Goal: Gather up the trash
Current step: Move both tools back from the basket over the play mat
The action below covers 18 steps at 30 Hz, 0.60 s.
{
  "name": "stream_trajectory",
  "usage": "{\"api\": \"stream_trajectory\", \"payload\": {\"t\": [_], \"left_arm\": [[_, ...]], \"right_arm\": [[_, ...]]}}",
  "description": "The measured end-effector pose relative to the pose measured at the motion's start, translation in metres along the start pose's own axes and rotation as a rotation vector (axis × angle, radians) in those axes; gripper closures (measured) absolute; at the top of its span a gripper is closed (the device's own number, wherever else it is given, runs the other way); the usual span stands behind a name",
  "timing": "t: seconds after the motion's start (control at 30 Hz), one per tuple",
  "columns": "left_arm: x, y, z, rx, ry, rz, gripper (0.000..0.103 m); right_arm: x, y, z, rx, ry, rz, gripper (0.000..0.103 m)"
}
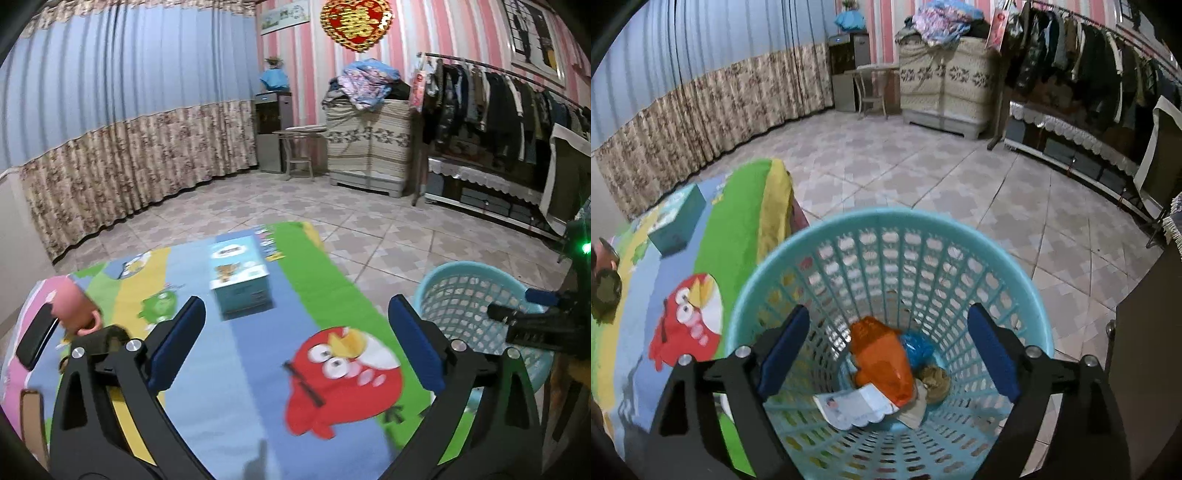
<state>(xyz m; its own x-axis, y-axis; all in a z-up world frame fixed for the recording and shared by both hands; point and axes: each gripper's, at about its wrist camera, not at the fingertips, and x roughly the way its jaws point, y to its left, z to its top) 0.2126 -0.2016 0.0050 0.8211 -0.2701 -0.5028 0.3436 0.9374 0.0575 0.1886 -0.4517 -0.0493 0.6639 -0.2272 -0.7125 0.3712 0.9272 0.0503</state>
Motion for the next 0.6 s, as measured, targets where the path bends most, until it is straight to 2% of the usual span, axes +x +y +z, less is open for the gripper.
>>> {"api": "stream_trajectory", "payload": {"t": [0.1,0.27,0.4,0.6], "left_arm": [[-0.007,0.021,-0.010,-0.023,0.014,0.021,0.006],[-0.014,0.057,-0.031,-0.053,0.047,0.064,0.006],[-0.015,0.091,-0.048,-0.070,0.080,0.116,0.006],[-0.013,0.156,-0.068,-0.129,0.134,0.208,0.006]], "right_arm": [[-0.010,0.016,0.002,-0.006,-0.046,-0.007,0.009],[-0.021,0.055,0.006,-0.031,-0.100,0.034,0.009],[-0.024,0.089,0.006,-0.051,-0.111,0.088,0.009],[-0.024,0.132,-0.002,-0.123,-0.107,0.118,0.009]]}}
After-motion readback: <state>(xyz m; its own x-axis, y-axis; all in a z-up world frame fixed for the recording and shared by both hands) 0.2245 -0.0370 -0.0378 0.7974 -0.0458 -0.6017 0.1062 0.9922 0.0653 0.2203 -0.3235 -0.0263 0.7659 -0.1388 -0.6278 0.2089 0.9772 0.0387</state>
